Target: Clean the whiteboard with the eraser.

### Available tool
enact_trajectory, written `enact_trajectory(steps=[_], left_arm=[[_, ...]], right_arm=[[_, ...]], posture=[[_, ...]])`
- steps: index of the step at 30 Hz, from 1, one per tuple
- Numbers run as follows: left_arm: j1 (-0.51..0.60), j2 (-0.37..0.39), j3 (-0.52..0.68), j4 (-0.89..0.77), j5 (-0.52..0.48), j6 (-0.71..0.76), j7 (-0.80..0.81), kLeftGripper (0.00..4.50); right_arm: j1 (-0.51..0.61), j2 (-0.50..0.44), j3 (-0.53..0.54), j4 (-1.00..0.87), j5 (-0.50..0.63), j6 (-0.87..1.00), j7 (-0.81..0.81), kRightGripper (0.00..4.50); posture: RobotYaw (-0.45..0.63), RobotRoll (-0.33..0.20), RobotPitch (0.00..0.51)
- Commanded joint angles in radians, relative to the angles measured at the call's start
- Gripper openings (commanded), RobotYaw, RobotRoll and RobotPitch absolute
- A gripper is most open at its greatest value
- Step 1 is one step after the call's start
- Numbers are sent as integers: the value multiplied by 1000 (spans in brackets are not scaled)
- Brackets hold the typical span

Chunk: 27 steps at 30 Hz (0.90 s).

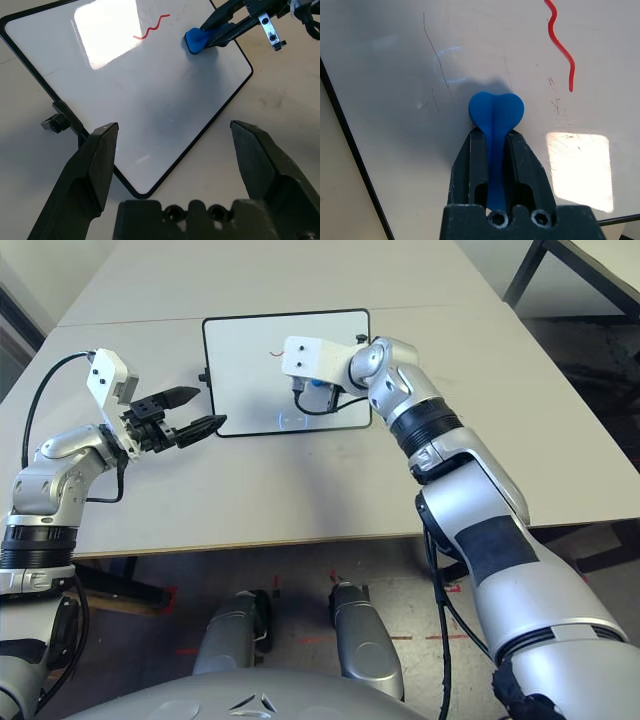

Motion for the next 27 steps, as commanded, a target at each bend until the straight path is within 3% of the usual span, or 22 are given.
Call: enact_trajectory(steps=[1, 6, 19, 27], left_arm=[[14, -2, 2, -19, 0, 1, 5, 4500], [11, -3, 1, -15, 1, -1, 5, 4500], [0, -8, -4, -1, 4, -8, 4, 4500], [-9, -11, -8, 11, 8, -13, -2, 4500]], right_arm=[[-6, 19, 0, 35, -3, -2, -18, 220], [-10, 21, 3, 47, -4, -13, -16, 218], [80, -85, 27, -37, -32, -5, 47, 215], [59, -104, 10, -40, -22, 6, 48, 215]], posture=[[-153, 0, 143], [-153, 0, 142], [-164, 0, 139], [-168, 0, 138]])
